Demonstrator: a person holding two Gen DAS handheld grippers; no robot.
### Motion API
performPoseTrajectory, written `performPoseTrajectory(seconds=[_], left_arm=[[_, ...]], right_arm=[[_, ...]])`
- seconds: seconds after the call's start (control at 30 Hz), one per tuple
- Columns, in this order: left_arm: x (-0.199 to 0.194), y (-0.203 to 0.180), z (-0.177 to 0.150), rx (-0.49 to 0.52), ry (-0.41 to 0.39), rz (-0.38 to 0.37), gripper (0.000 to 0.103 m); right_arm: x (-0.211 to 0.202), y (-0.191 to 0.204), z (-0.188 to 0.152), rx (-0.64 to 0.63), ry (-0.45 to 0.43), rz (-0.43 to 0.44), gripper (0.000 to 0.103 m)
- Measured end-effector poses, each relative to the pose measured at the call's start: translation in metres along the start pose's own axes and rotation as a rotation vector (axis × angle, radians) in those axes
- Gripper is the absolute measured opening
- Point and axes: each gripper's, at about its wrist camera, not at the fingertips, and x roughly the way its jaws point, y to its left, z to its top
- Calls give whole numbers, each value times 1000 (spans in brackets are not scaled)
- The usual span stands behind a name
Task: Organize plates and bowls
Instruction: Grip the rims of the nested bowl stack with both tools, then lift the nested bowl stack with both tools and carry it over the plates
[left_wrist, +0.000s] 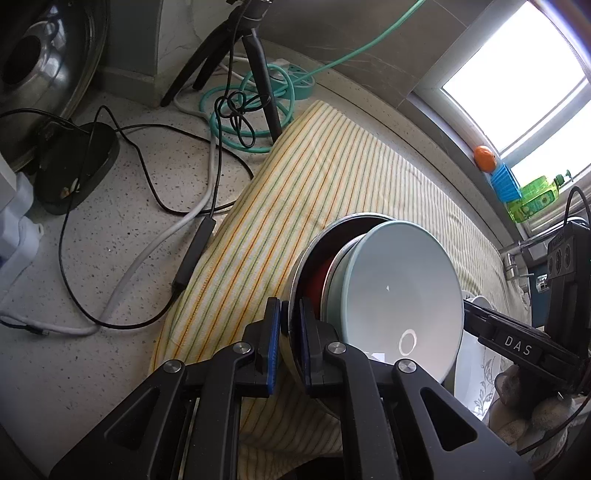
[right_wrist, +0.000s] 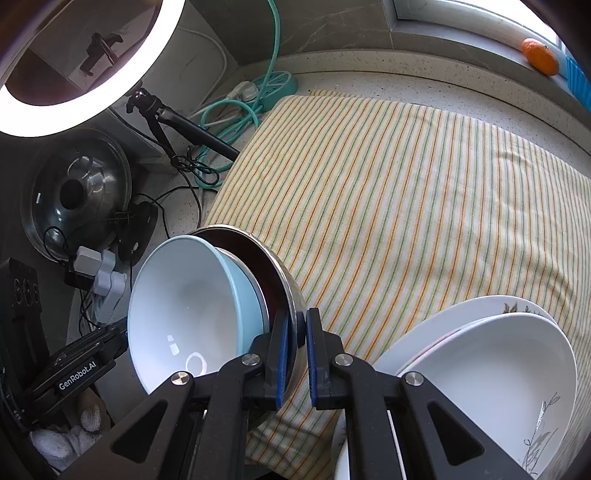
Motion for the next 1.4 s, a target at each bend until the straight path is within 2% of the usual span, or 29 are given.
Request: performPoseTrajectory(seconds=[0.23, 0.57, 1.4], left_arm=[[-4, -5, 2, 13, -15, 26, 7], [-9, -11, 9, 26, -35, 24, 7], [-32, -63, 26, 113, -87, -35, 7]], right_arm=[[1, 0, 2, 7, 1, -3, 9], [-7, 0, 8, 9, -11, 2, 8], [-70, -25, 14, 94, -111, 18, 8]])
